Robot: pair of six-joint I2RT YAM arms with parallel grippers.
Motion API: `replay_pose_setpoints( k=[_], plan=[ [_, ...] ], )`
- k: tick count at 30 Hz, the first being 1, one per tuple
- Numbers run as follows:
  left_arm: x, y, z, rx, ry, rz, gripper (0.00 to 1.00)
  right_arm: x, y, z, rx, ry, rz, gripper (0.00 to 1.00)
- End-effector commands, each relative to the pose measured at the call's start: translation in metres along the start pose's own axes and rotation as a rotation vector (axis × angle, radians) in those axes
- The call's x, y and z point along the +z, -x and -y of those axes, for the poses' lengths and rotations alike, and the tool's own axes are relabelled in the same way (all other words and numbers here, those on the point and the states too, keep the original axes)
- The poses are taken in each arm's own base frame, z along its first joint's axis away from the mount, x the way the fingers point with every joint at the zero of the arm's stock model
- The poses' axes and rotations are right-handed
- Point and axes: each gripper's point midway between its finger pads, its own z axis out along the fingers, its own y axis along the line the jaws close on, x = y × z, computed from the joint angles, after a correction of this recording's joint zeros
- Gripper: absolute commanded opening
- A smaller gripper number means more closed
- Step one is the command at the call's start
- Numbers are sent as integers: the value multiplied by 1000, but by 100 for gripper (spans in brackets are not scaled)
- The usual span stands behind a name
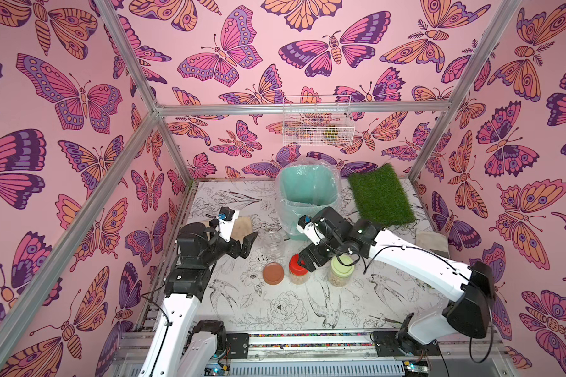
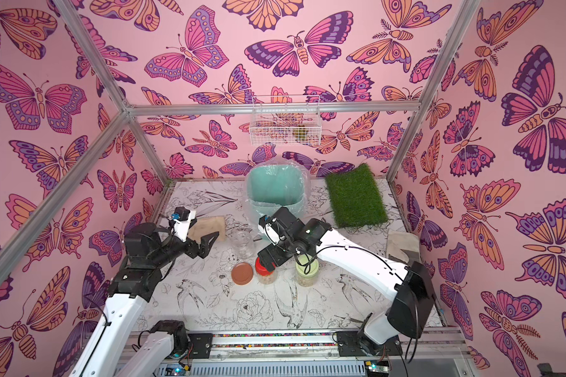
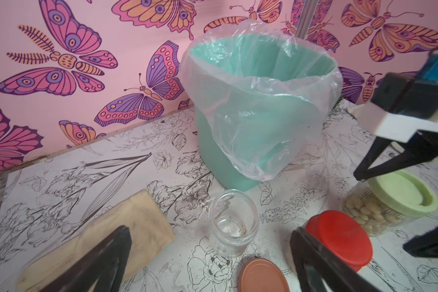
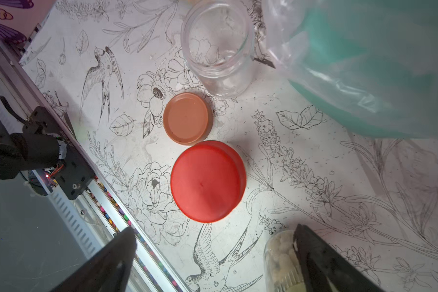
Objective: Empty moldy peanuts from jars
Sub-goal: Pick up the jar from the center of the board.
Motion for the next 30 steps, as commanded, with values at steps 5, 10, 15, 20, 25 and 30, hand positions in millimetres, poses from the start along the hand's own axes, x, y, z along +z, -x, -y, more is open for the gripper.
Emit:
replay_pose_setpoints(
  k=[5, 10, 15, 20, 25, 30],
  plan=[
    [8, -21, -19, -38, 100, -59, 100, 17, -3, -7, -22, -53, -123, 99],
    [8, -24, -21, -37, 113, -64, 100, 31, -5, -5, -27, -111, -181, 99],
    [7, -23, -21, -35, 115, -59, 100, 39, -5, 3, -7, -174, -209, 96],
    [7, -25, -20, -37, 111, -63, 100, 46, -4, 5, 3, -191, -221, 92],
    [7, -26, -20, -35, 111, -63, 100, 54, -4, 1, 7, -175, -242, 90],
    [6, -25, -20, -34, 114, -61, 100, 55, -5, 1, 9, -173, -246, 85]
  ],
)
